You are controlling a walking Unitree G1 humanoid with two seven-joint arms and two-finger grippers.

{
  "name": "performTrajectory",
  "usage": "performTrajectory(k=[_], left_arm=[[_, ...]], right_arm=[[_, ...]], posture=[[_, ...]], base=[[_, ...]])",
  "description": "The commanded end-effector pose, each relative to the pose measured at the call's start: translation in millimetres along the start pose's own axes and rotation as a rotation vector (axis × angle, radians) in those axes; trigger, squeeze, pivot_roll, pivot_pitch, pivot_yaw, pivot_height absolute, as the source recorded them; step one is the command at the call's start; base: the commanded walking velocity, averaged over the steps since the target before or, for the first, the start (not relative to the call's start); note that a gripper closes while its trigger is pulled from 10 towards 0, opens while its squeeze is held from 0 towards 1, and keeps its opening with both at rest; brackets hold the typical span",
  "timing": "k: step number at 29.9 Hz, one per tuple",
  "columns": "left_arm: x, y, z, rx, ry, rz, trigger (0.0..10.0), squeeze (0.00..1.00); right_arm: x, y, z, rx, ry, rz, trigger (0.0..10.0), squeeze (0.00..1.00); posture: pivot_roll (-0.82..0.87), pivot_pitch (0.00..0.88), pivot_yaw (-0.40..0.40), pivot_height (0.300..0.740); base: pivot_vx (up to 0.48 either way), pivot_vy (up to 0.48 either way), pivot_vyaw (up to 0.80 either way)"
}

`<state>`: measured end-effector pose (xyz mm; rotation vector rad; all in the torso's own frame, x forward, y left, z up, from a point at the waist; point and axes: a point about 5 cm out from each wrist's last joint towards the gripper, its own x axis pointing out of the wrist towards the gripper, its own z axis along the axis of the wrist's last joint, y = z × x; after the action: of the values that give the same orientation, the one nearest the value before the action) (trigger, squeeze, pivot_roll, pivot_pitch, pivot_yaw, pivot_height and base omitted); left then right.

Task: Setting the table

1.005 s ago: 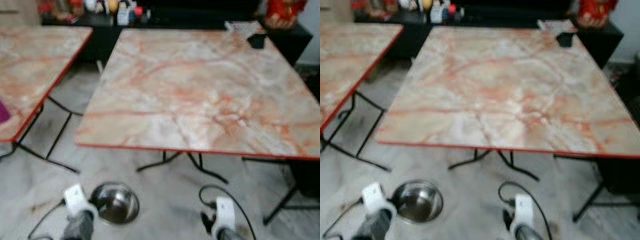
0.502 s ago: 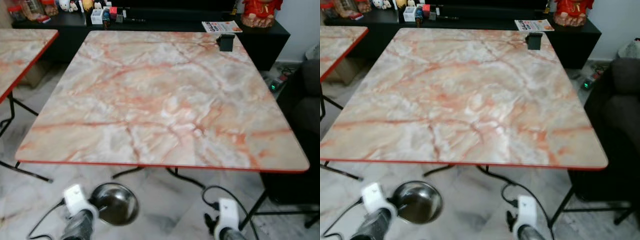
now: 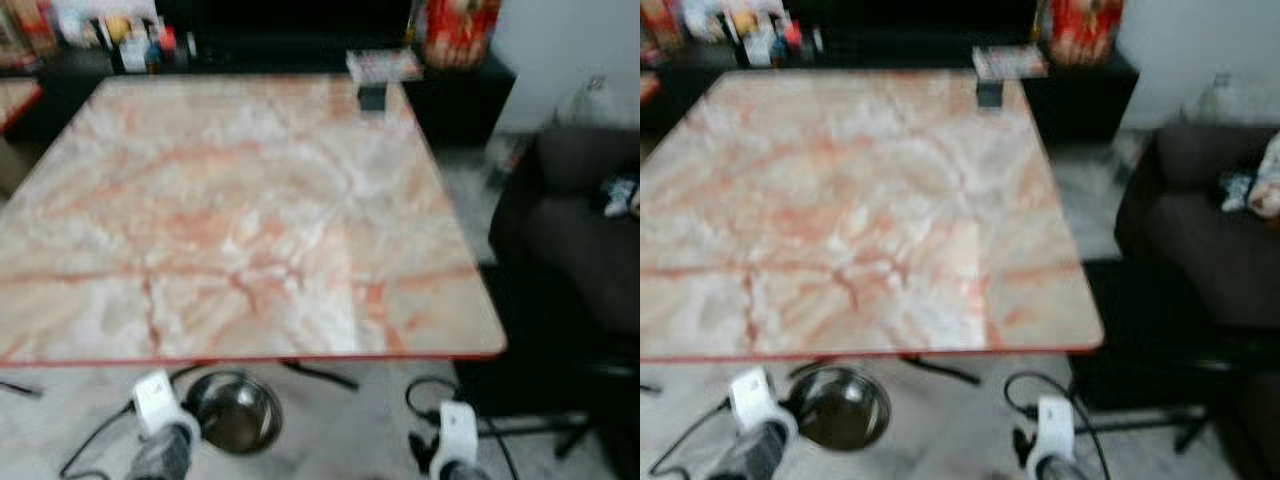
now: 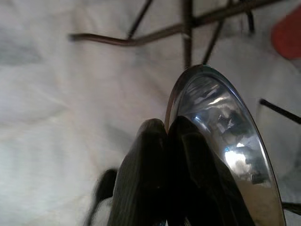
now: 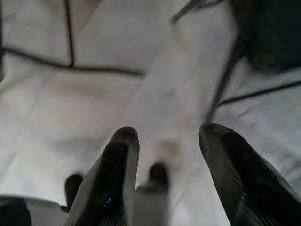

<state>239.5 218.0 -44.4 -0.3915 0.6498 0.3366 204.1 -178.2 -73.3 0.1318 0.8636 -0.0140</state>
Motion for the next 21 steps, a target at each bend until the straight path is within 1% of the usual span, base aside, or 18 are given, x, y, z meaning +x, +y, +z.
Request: performTrajectory(k=[1,2,6,7,8,10,12,14,16,17,18,20,21], left_arm=[[-3.5,20.1,-4.2,0.02,0.024,0.072,10.0,0.0],[-4.8,25.2,-5.6,0.028,0.028,0.1,10.0,0.0],[-6.8,33.1,-7.5,0.035,0.03,0.149,10.0,0.0],[-8.4,38.3,-8.9,0.023,0.028,0.178,10.0,0.0],[-9.6,42.6,-9.7,0.032,0.028,0.206,10.0,0.0],[-10.3,44.8,-9.9,0.036,0.026,0.222,10.0,0.0],[-13.1,54.2,-10.3,0.041,0.02,0.289,10.0,0.0],[-14.9,60.4,-9.6,0.052,0.013,0.332,10.0,0.0],[-14.9,60.4,-9.6,0.052,0.013,0.333,10.0,0.0],[-18.6,73.3,-5.9,0.016,-0.014,0.413,10.0,0.0],[-23.5,87.9,-1.2,0.008,-0.042,0.512,10.0,0.0],[-35.5,115.9,10.7,0.038,-0.101,0.718,10.0,0.0],[-40.0,124.6,16.0,0.063,-0.125,0.787,10.0,0.0]], right_arm=[[0.2,9.8,-6.7,0.006,0.021,0.028,10.0,0.0],[0.2,10.1,-6.7,0.005,0.023,0.031,10.0,0.0],[0.4,10.4,-6.3,0.003,0.024,0.038,10.0,0.0],[0.4,10.2,-6.4,0.007,0.026,0.039,10.0,0.0],[0.3,10.5,-7.1,0.004,0.031,0.041,10.0,0.0],[0.3,10.8,-7.5,0.001,0.034,0.044,10.0,0.0],[0.2,10.9,-7.8,-0.001,0.036,0.046,10.0,0.0],[0.2,10.8,-7.8,-0.001,0.036,0.045,10.0,0.0],[0.2,10.8,-7.8,-0.001,0.036,0.045,10.0,0.0],[0.3,10.8,-7.7,-0.005,0.039,0.048,10.0,0.0],[0.3,10.6,-7.7,-0.009,0.041,0.049,10.0,0.0],[0.2,9.8,-8.0,-0.023,0.05,0.049,10.0,0.0],[0.2,9.6,-7.9,-0.026,0.051,0.05,10.0,0.0]], posture=[[0.07,0.087,-0.034,0.731],[0.07,0.09,-0.035,0.731],[0.08,0.1,-0.042,0.731],[0.08,0.1,-0.045,0.731],[0.08,0.105,-0.045,0.731],[0.08,0.107,-0.046,0.731],[0.08,0.112,-0.05,0.731],[0.08,0.112,-0.05,0.731],[0.08,0.112,-0.05,0.731],[0.09,0.121,-0.062,0.731],[0.09,0.123,-0.063,0.731],[0.1,0.128,-0.068,0.731],[0.1,0.129,-0.069,0.731]], base=[[0.0,0.0,0.0],[0.0,0.0,0.0],[0.0,0.0,0.0],[0.0,0.0,0.0],[0.0,0.0,0.0],[0.0,0.0,0.0],[0.0,0.0,0.0],[0.0,0.0,0.0],[0.0,0.0,0.0],[0.0,0.0,0.0],[0.0,0.0,0.0],[0.0,0.0,0.0],[0.0,0.0,0.0]])
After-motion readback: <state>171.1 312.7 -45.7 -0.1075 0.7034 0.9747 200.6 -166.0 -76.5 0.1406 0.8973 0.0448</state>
